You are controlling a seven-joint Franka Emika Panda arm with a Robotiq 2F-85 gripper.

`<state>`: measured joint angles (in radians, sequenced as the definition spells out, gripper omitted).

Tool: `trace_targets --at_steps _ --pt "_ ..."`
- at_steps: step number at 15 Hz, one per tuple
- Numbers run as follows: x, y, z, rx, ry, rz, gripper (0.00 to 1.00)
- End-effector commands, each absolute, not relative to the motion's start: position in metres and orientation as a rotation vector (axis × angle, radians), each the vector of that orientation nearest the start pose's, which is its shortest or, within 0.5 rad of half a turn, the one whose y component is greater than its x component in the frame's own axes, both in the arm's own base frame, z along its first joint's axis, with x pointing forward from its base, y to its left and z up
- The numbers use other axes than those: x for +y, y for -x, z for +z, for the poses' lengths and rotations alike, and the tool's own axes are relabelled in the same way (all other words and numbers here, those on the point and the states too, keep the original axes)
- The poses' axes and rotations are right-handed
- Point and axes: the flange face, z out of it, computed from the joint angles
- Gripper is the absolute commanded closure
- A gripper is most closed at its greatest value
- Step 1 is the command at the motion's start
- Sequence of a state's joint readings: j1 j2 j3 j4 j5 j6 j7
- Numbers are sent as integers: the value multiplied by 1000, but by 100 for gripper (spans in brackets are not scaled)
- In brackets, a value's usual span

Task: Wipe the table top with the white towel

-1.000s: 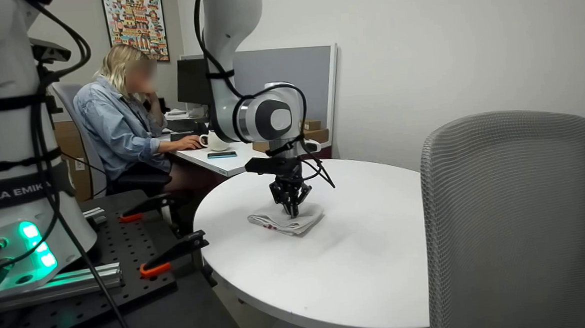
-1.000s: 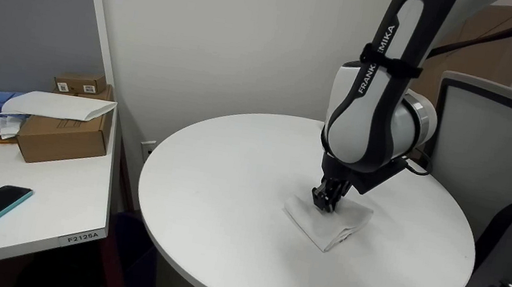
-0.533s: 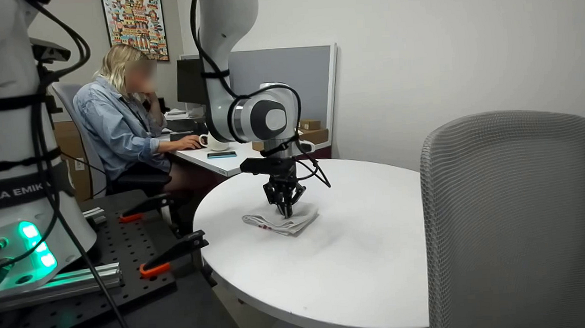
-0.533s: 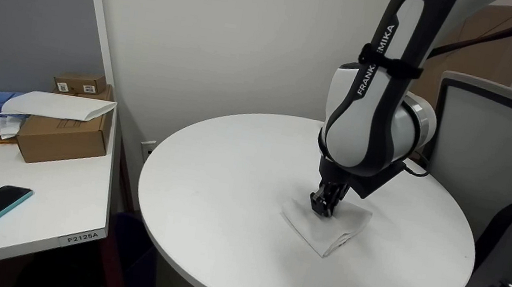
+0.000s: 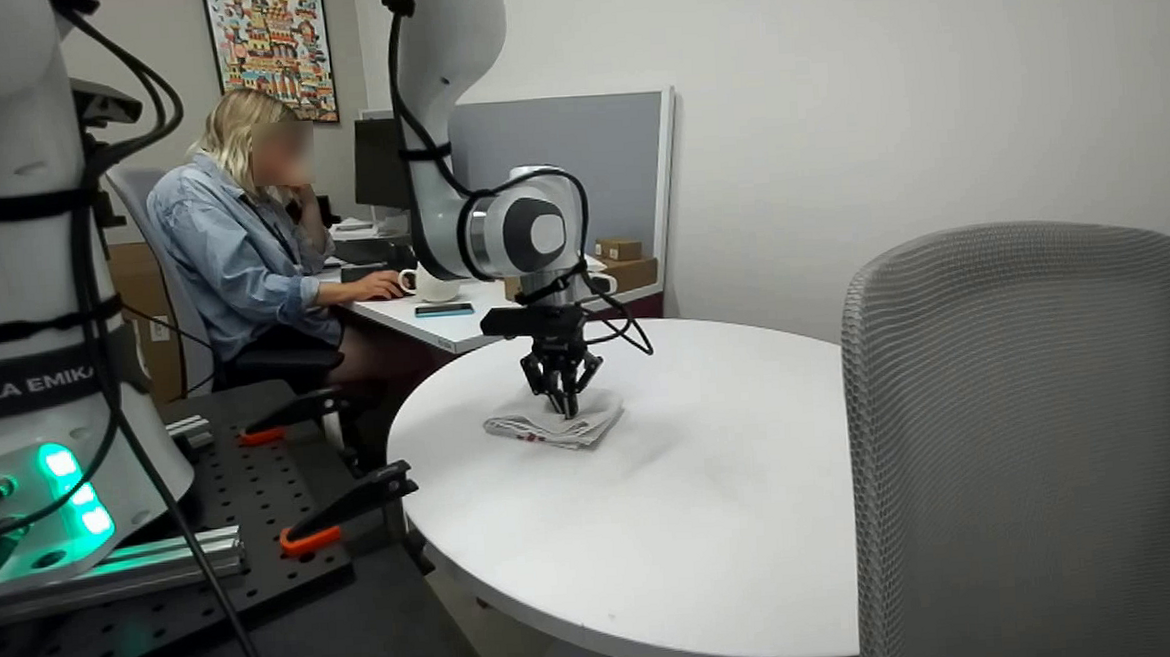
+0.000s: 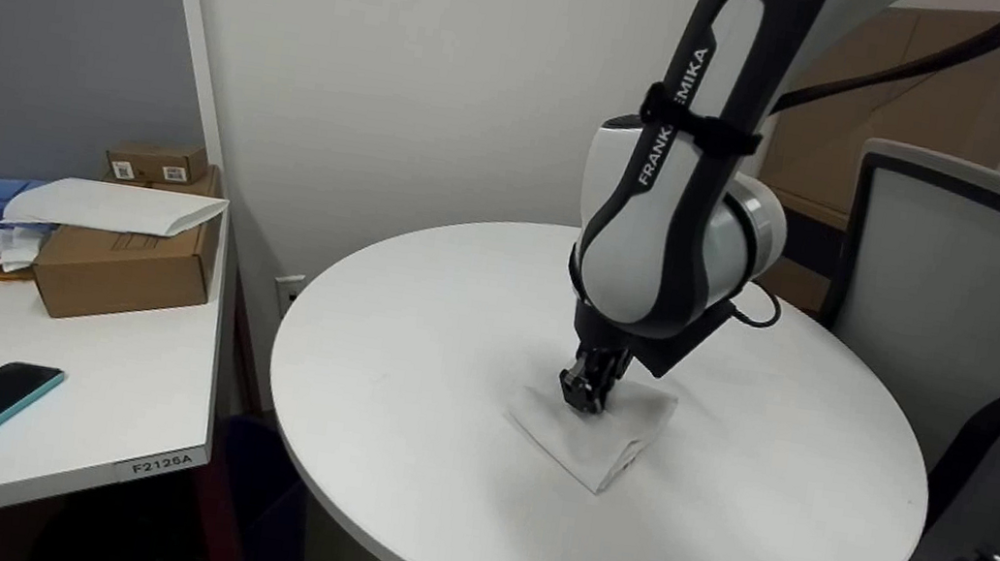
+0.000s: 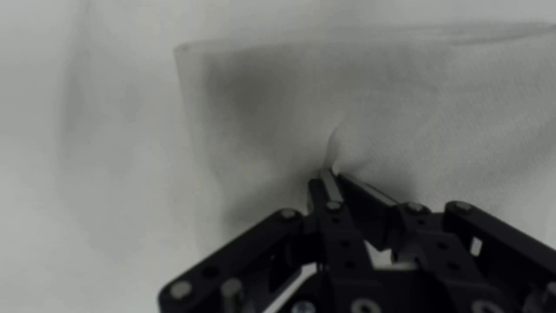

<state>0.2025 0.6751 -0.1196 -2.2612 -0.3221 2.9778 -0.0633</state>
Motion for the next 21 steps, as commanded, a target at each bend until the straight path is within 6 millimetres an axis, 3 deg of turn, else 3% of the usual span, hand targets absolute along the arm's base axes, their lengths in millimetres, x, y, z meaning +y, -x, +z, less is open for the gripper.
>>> trace_targets --at_steps 1,4,6,8,11,14,16,18,21 --pt "54 -548 38 -804 3228 -43 96" --pt "19 -574 33 -751 3285 -42 96" --pt "-17 -585 32 -684 3328 -51 96" --pt "-66 -586 30 -583 3374 -53 96" --pt "-140 -565 32 -366 3433 -17 96" --pt "-198 -523 26 -186 3457 30 96" --pt "-203 -494 28 -172 3456 31 96" --pt "-181 -475 33 -242 3430 -16 96" --pt "-128 -465 45 -447 3354 -138 96"
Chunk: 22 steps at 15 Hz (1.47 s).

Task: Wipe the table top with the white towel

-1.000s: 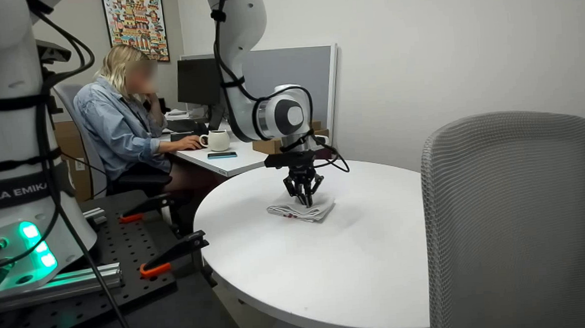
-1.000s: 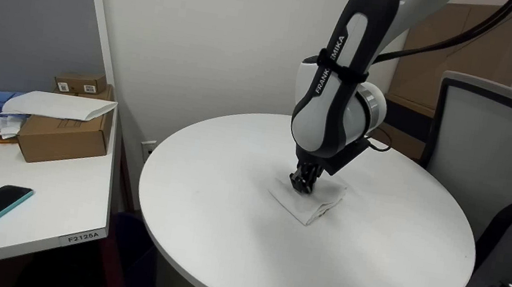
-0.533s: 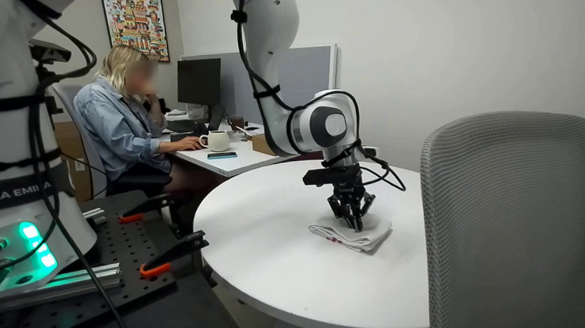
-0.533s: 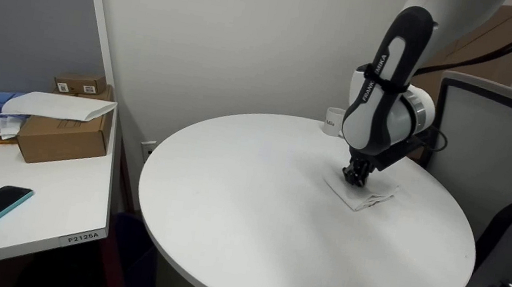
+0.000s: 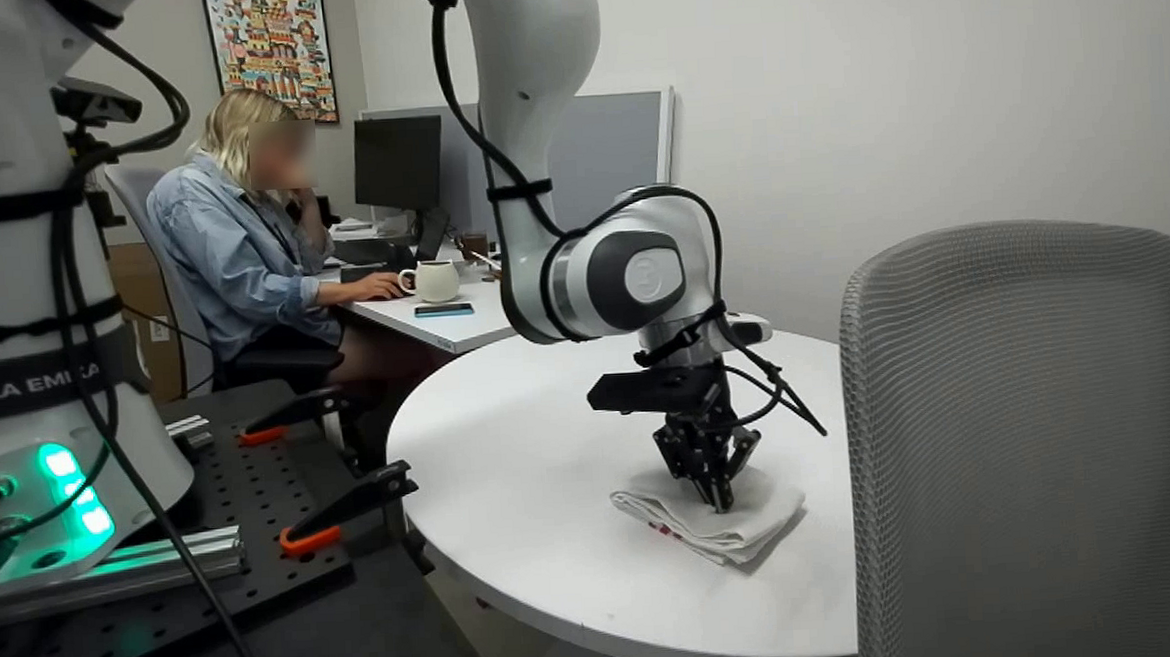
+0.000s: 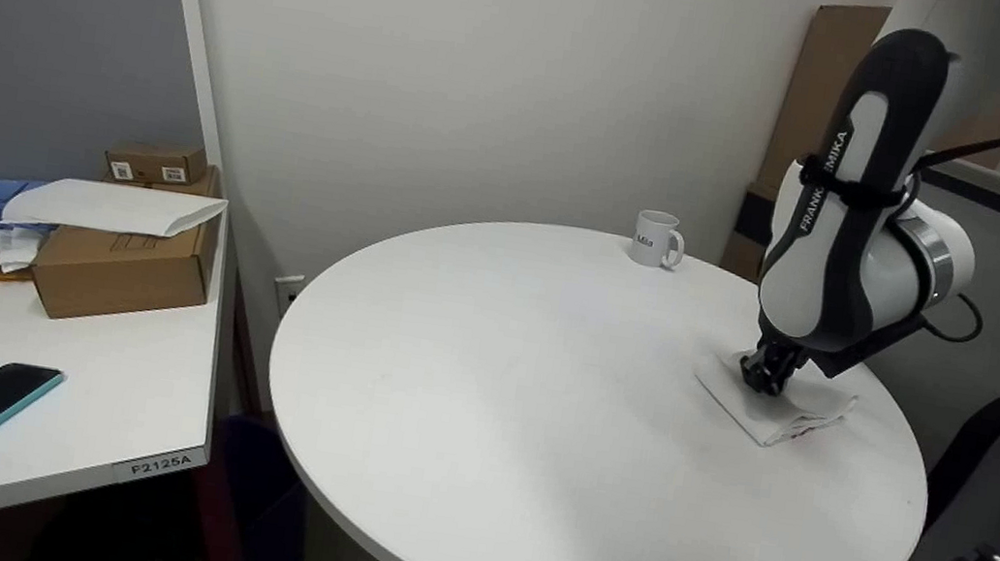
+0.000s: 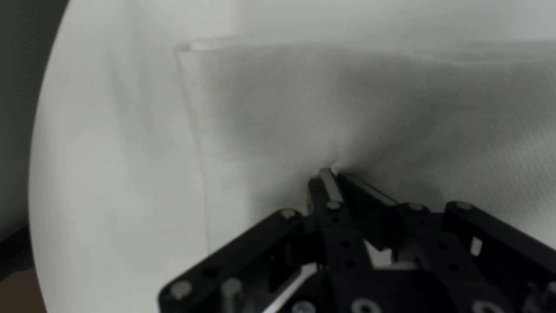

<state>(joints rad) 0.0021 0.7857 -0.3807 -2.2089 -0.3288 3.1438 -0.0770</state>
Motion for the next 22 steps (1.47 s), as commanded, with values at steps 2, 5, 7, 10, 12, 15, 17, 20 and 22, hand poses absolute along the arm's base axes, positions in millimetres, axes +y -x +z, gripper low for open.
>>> trace_targets --at_steps 2,5,7,10,12,15,17,20,22 --pt "-91 -458 46 -590 3310 -191 96" --pt "-33 -464 39 -692 3274 -217 96" --pt "-6 -486 37 -703 3271 -239 96" --pt "33 -535 40 -732 3245 -230 96" --pt "52 -567 43 -771 3244 -197 96" --pt "60 -613 49 -782 3267 -158 96" --pt "42 -641 50 -728 3289 -119 96" --pt "-14 -665 44 -602 3343 -58 96" --pt "-67 -662 35 -496 3379 -13 96"
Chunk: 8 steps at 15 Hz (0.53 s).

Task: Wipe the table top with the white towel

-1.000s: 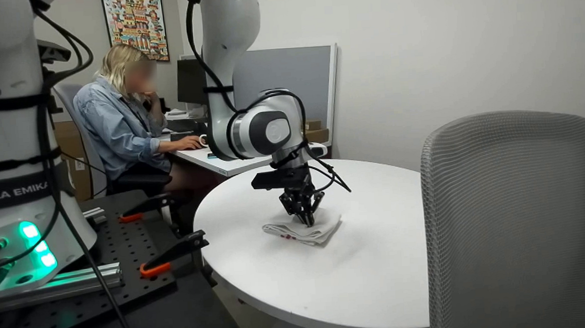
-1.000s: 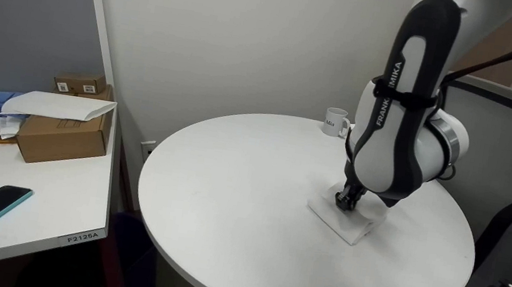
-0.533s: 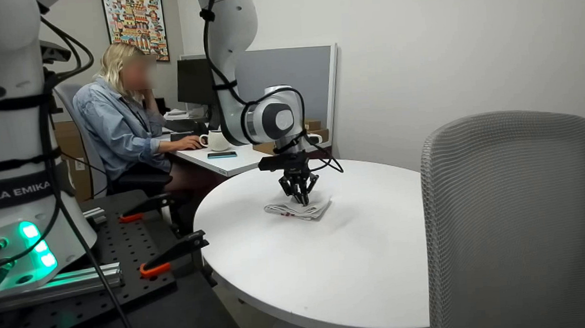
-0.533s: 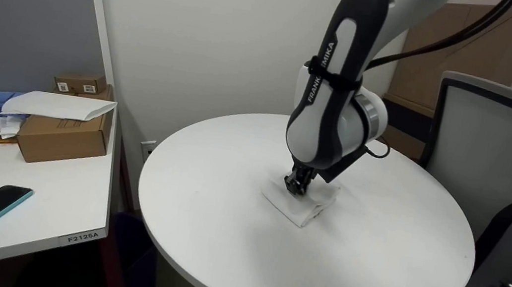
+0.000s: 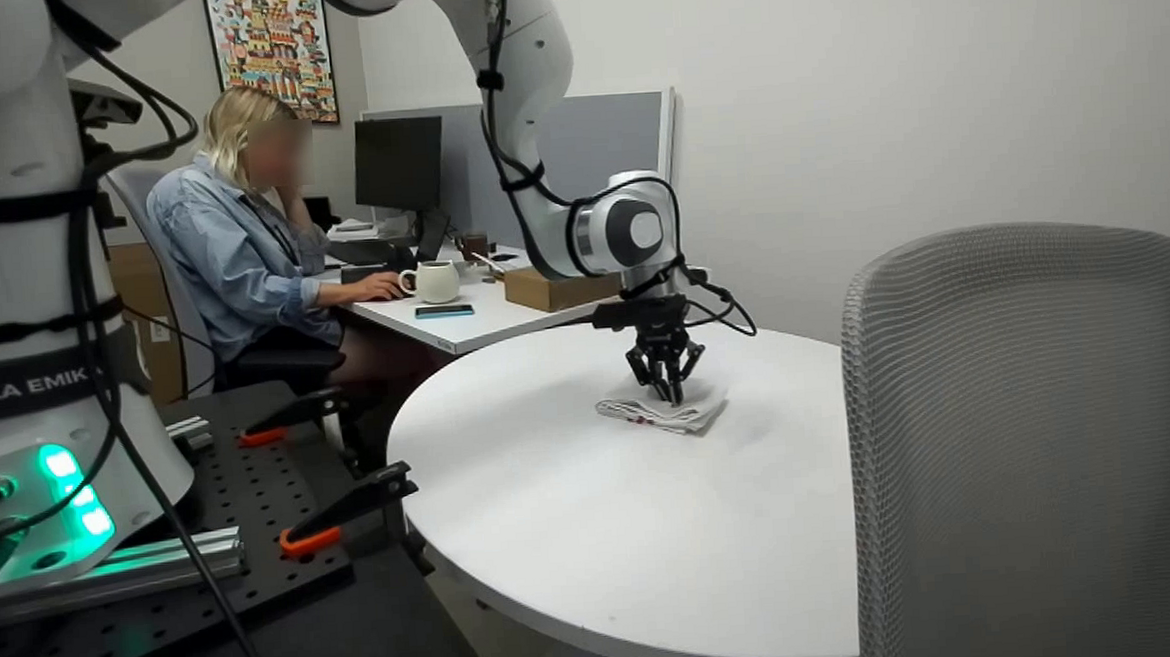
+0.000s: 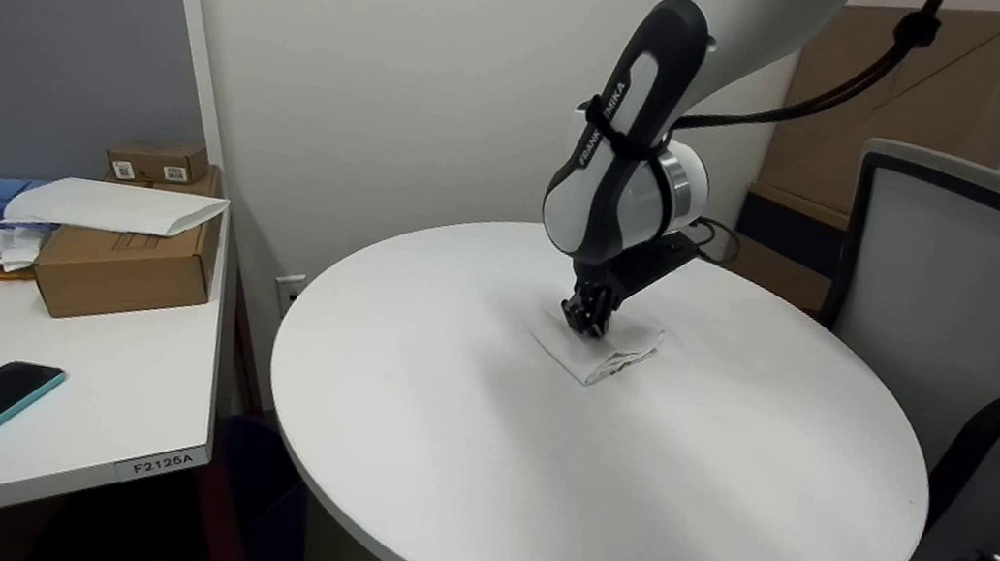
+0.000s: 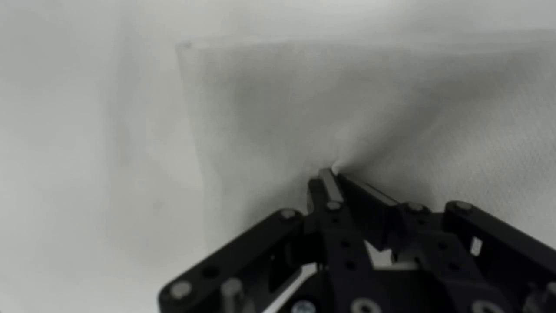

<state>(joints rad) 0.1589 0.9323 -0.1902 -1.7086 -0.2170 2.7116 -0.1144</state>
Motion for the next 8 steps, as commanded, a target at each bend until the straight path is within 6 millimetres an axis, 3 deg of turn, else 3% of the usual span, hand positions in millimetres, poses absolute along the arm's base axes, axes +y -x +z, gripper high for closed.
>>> trace_targets --at_steps 1,5,7,8 --pt "-92 -658 33 -438 3394 4 96" --pt "-184 -614 28 -217 3445 93 96" --pt "-212 -583 29 -174 3471 142 96" --pt "-214 -565 32 -201 3474 168 96"
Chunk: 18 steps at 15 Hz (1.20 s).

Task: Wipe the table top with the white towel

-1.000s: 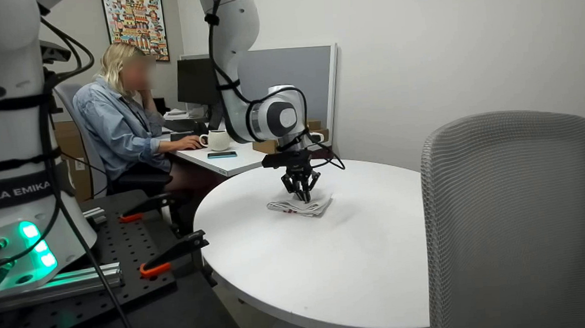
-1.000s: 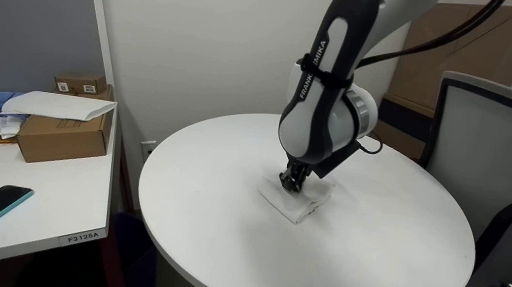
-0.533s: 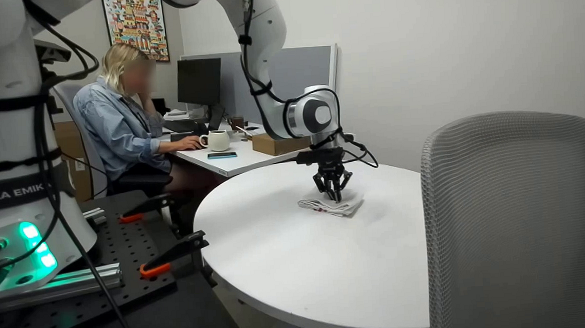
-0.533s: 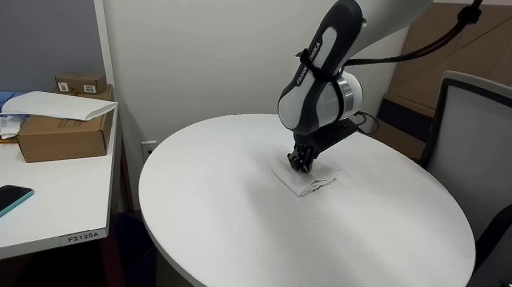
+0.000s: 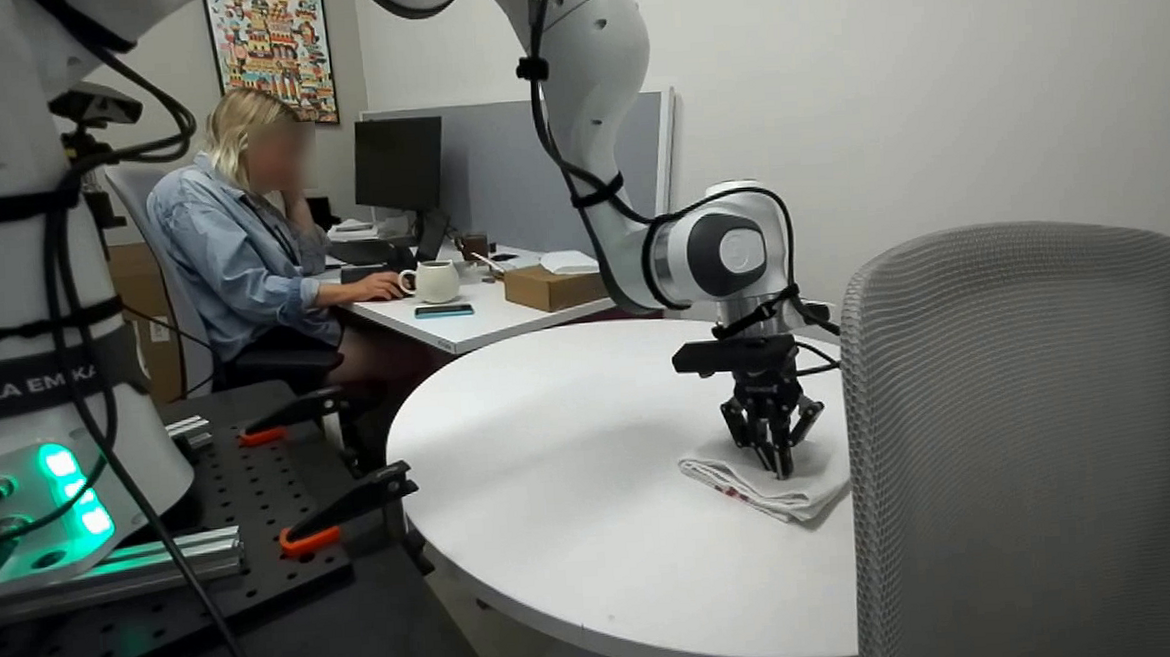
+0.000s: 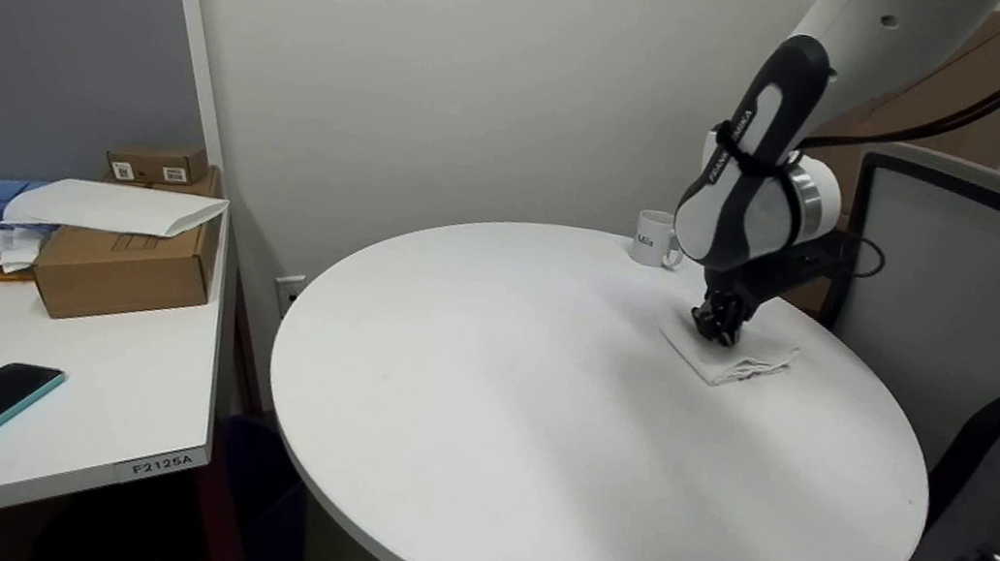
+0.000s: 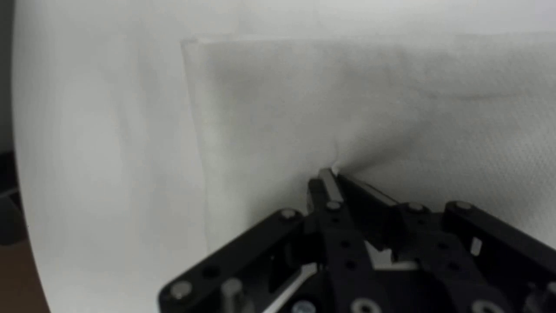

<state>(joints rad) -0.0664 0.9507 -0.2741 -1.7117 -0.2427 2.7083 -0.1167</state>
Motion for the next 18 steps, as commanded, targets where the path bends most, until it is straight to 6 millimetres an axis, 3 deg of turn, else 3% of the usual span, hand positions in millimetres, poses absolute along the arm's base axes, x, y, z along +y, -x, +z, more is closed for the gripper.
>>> trace_targets --at_steps 1,5,9,18 --pt "-208 -550 34 -250 3469 177 96" --pt "-159 -513 46 -615 3398 106 96" --pt "-89 -481 52 -930 3269 8 96" --pt "117 -414 50 -1550 2878 -142 96"
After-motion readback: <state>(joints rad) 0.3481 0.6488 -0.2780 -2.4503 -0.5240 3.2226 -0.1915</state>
